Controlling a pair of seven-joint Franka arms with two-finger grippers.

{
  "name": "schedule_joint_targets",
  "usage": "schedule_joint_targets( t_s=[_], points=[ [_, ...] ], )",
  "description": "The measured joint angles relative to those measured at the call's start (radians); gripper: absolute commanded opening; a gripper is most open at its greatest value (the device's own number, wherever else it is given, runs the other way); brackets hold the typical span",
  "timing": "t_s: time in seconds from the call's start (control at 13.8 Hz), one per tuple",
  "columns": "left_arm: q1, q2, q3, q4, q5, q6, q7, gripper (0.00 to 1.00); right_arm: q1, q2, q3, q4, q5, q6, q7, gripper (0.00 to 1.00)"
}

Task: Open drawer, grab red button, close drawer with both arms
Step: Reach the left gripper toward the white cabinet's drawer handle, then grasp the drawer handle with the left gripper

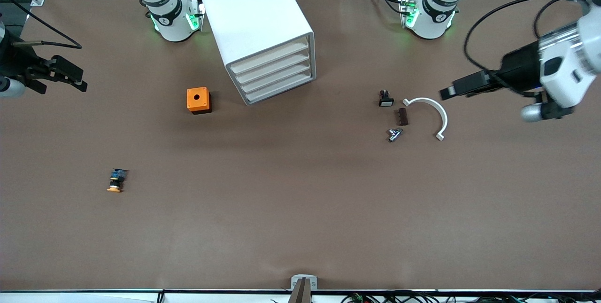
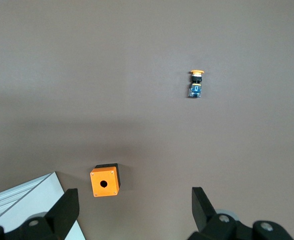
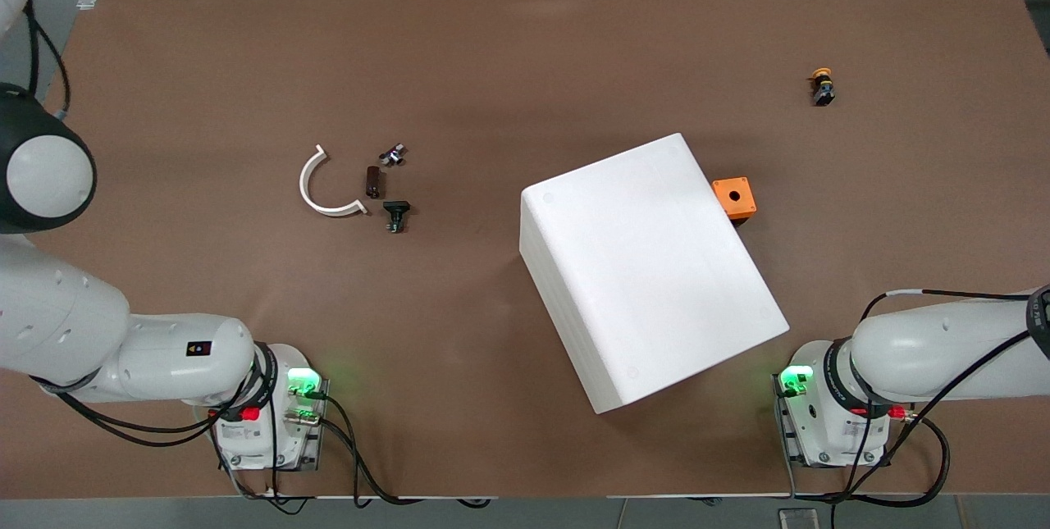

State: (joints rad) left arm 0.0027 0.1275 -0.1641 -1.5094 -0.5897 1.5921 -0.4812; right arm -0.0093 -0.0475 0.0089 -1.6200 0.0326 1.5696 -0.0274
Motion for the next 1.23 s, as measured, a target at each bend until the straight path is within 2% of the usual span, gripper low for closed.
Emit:
schedule_joint_targets(
  t_s=[0.22,0.51,0.87,1.23],
  points=[
    [-0.081,0.085,-0.002,0.026,-0.085,0.010,-0.215,0.99,0.000,0.000,0.000,0.000,0.000,-0.003,0.000,1.00],
    [-0.218,0.223,-0.004,0.089,-0.099,0.047,-0.477,0.99,0.000,-0.001,-0.002,0.001,0.000,-0.005,0.000,1.00],
    [-0.346,0.370,-0.004,0.105,-0.166,0.178,-0.829,0.99,0.000,-0.001,-0.002,0.005,0.000,-0.005,0.000,1.00],
    [-0.442,0.543,-0.004,0.123,-0.168,0.179,-1.147,0.99,0.000,-0.001,-0.003,0.005,-0.002,-0.005,0.000,1.00]
  ],
)
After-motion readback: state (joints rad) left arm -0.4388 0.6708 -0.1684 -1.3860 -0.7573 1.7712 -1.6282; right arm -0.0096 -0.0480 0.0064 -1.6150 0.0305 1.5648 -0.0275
